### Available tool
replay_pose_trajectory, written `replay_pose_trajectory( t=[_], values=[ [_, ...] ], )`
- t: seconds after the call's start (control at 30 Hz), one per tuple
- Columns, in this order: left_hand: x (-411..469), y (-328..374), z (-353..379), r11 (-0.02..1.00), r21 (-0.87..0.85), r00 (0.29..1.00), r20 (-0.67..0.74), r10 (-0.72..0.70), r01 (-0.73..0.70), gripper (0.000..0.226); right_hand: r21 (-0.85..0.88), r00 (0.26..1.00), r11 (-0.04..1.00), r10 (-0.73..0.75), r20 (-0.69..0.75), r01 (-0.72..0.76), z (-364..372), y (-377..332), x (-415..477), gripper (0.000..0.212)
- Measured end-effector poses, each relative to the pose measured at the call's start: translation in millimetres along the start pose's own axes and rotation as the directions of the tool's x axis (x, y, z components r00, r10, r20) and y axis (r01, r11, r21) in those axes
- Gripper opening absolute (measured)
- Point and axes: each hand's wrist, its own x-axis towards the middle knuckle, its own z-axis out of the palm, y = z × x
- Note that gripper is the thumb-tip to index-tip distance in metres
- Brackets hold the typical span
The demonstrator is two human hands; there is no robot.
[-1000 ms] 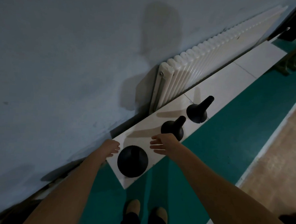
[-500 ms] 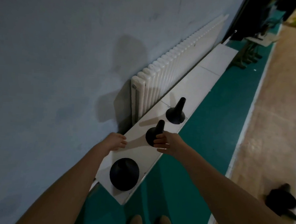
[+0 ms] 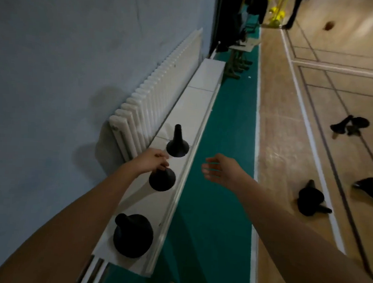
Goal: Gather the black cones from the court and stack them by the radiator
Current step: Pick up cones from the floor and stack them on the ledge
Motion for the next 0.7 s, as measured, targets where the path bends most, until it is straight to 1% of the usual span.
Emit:
replay_pose_trajectory(
  t=[0.1, 0.2, 0.37, 0.43, 0.6, 0.7],
  values=[
    [4, 34, 34, 0.996, 0.012, 0.996, 0.021, 0.092, -0.092, 0.023, 0.062, 0.997, 0.996, -0.054, -0.053, 0.057, -49, -9, -20, 0.024],
    [-1, 69, 80, 0.987, 0.052, 0.987, 0.061, 0.15, -0.153, 0.023, 0.124, 0.991, 0.989, -0.068, -0.114, 0.082, -100, -8, -43, 0.023],
    [-24, 119, 180, 0.979, 0.092, 0.972, 0.17, 0.165, -0.183, 0.024, 0.222, 0.968, 0.968, -0.06, -0.246, 0.117, -200, 10, -91, 0.023],
    [-39, 136, 224, 0.967, 0.125, 0.954, 0.233, 0.19, -0.223, 0.023, 0.242, 0.953, 0.961, -0.059, -0.297, 0.135, -242, 20, -114, 0.025],
    [-72, 174, 324, 0.94, 0.145, 0.892, 0.387, 0.232, -0.307, 0.022, 0.269, 0.892, 0.942, -0.06, -0.448, 0.198, -333, 46, -180, 0.022],
    [-92, 196, 379, 0.928, 0.15, 0.851, 0.47, 0.237, -0.341, 0.023, 0.305, 0.829, 0.917, -0.048, -0.557, 0.258, -377, 63, -216, 0.02]
  ],
)
